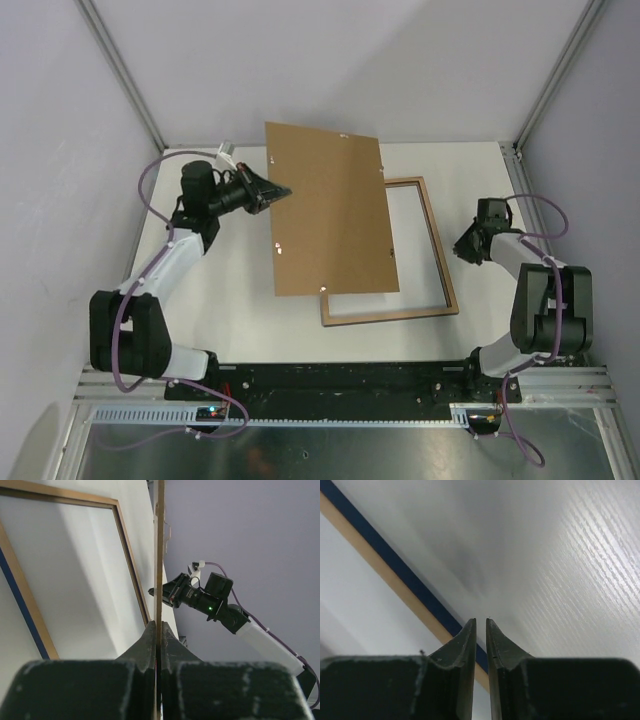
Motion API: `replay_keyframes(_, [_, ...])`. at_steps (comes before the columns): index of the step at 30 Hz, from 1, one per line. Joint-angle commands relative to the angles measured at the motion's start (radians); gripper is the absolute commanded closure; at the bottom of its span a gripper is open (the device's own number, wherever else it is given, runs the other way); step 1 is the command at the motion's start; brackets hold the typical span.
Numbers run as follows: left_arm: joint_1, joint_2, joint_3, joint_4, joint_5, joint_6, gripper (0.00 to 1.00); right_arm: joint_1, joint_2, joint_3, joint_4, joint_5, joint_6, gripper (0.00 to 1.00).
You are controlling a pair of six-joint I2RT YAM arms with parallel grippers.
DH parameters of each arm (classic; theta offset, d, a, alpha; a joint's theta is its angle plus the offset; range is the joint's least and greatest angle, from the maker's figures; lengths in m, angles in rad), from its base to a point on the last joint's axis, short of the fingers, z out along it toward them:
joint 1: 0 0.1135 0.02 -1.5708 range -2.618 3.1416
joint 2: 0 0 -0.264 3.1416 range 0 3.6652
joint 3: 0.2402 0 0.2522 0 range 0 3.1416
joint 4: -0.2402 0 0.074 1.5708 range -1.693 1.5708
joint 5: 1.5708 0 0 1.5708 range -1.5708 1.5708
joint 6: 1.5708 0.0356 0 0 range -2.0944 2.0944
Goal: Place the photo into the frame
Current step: Place the backboard on the frame body.
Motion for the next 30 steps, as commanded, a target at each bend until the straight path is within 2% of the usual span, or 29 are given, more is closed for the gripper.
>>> replay_keyframes(1, [-0.025, 0.01, -0.016, 0.168, 0.014, -0.072, 1.0, 0.005, 0.034, -0.031, 0.05, -0.017, 0.002, 0.83])
replay_keyframes(9, [-0.03, 0.068, -0.047, 0.224, 0.023, -0.086, 1.0, 0.07, 0.037, -0.097, 0.071, -0.041, -0.005, 0.84])
replay_keyframes(18, [-0.03, 0.131, -0.067, 0.243, 0.036, -0.086, 1.0, 0.206, -0.011, -0.175, 0.095, -0.069, 0.026, 0.83])
replay_keyframes(30, [-0.031, 0.249, -0.038, 0.268, 0.101, -0.099, 1.0, 0.175, -0.076, -0.182, 0.11, -0.079, 0.022, 0.83])
